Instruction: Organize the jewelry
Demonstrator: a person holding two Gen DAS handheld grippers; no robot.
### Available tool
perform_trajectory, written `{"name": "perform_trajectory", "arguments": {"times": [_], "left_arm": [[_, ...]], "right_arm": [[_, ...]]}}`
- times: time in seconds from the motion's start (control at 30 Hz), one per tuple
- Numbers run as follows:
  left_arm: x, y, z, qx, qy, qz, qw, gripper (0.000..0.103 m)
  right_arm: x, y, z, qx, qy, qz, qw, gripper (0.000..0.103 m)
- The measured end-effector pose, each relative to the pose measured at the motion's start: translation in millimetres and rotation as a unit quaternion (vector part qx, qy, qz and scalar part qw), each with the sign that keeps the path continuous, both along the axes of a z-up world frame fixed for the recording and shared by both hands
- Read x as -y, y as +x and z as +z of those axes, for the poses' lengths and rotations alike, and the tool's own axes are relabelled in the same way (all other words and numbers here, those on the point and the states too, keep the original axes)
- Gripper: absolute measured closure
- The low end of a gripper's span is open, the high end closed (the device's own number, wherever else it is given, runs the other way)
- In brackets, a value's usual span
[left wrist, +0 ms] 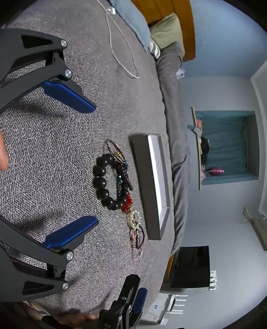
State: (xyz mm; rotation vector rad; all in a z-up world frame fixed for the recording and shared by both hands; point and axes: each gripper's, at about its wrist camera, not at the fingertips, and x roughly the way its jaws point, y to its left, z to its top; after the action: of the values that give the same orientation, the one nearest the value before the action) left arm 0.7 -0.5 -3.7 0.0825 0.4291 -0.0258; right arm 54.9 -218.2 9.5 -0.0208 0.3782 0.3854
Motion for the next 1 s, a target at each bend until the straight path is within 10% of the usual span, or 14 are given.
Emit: {"name": "perform_trajectory", "arguments": {"times": [1.0], "left_arm": [[-13, -9, 18, 0.026, -0.047, -0.021, 0.9983, 0.005]], "right_arm": [[0, 0, 0, -0.001, -0.001, 0.000, 1.000, 0.005]]}}
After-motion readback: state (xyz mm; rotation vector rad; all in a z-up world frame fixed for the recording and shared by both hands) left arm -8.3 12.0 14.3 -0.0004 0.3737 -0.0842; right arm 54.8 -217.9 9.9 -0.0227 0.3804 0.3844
